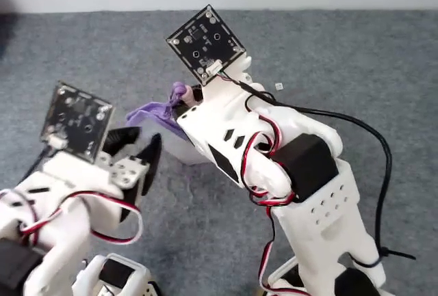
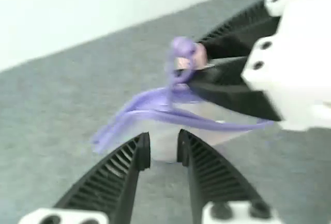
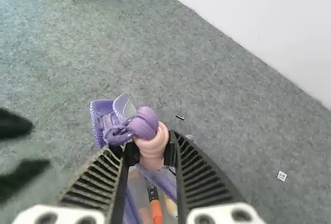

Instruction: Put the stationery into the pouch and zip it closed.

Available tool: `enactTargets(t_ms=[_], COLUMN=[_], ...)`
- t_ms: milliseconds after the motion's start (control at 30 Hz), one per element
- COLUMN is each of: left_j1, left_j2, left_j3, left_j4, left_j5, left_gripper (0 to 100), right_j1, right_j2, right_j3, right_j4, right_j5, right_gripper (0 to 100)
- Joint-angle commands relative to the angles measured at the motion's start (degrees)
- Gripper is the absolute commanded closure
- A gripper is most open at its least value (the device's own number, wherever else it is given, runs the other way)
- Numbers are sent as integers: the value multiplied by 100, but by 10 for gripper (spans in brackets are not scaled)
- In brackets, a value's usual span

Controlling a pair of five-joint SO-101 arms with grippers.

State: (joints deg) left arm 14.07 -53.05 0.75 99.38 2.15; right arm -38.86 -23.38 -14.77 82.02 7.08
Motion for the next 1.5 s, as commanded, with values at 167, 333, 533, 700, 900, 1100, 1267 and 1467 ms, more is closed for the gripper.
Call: enactTargets(t_ms=[167,333,533,700,900,1100,1267,1467], left_j1=[-1336,-1327,-1371,-1345,-1336,-1011,-484,-220], left_j2=[-158,-149,-158,-158,-158,-202,-202,-202], left_j3=[145,198,514,716,1165,1596,1886,1965], left_j4=[114,114,97,-527,-1468,-1741,-1767,-1776], left_j5=[-1363,-2066,-2558,-2558,-2567,-2857,-2936,-3121], left_gripper=[714,712,712,712,712,712,712,713], right_j1=[13,31,13,-92,-171,-171,-180,198], right_j2=[75,84,66,-92,-154,-154,-145,-101], right_j3=[97,97,88,88,97,97,97,97], right_j4=[31,31,31,40,75,40,31,-330], right_j5=[642,993,1125,1116,1116,1116,1116,1116], right_gripper=[991,991,991,991,991,991,991,991])
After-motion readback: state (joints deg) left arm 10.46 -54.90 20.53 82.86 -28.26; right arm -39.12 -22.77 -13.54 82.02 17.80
